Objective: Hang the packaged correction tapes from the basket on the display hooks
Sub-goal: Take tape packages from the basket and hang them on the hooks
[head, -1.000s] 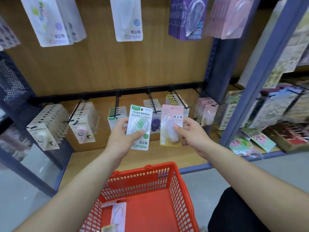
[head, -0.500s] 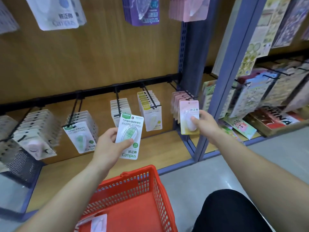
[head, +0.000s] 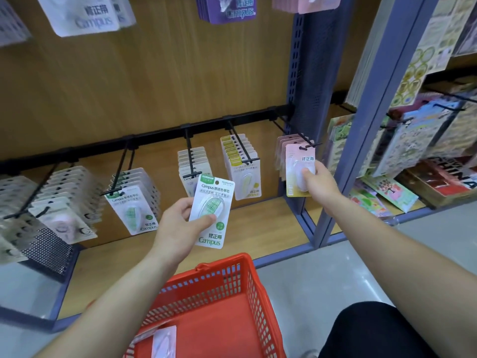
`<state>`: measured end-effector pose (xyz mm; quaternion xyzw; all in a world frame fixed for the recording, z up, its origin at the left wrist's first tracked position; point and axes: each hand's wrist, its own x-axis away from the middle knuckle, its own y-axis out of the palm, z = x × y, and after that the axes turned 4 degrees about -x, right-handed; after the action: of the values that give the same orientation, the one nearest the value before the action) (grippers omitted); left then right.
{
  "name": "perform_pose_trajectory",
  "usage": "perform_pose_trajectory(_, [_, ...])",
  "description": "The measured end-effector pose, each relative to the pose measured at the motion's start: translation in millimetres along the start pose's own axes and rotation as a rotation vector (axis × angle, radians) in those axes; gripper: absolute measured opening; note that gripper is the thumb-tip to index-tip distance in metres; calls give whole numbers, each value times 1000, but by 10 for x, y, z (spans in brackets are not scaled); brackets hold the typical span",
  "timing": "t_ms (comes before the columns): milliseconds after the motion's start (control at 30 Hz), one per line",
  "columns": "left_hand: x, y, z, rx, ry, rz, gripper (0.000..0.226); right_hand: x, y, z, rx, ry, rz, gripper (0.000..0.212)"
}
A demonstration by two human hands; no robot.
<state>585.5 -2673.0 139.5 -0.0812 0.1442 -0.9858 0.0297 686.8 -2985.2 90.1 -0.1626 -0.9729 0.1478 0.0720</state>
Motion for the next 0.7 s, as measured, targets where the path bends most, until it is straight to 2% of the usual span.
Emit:
perform_pose_trajectory(100, [21,-69,-1,-9,-8,4,24,-19,87,6,150,78,32,56])
perform_pose_trajectory(167, [21,-129,-4,-12,-22,11,24,56,167,53,338,170,39,63])
perform_pose_trajectory(267, [29,-197,-11,-17,-51,28,25,318,333,-2,509,130,-90,41])
perform_pose_trajectory(367, [68,-240,-37,-15,-74,23,24,751,550,-301,368,1,-396,18])
perform_pose_trajectory(467, [142,-307,-38,3,-65,20,26,1243,774,-675,106,12,-670,20])
perform_pose_trajectory(533, [187,-386,-32,10,-48,7,29,1467,922,-816,33,-30,-732,24])
perform_pose_trajectory(700, [334,-677,-51,31,-2,-40,32,1762,1196,-956,-164,-50,-692,25])
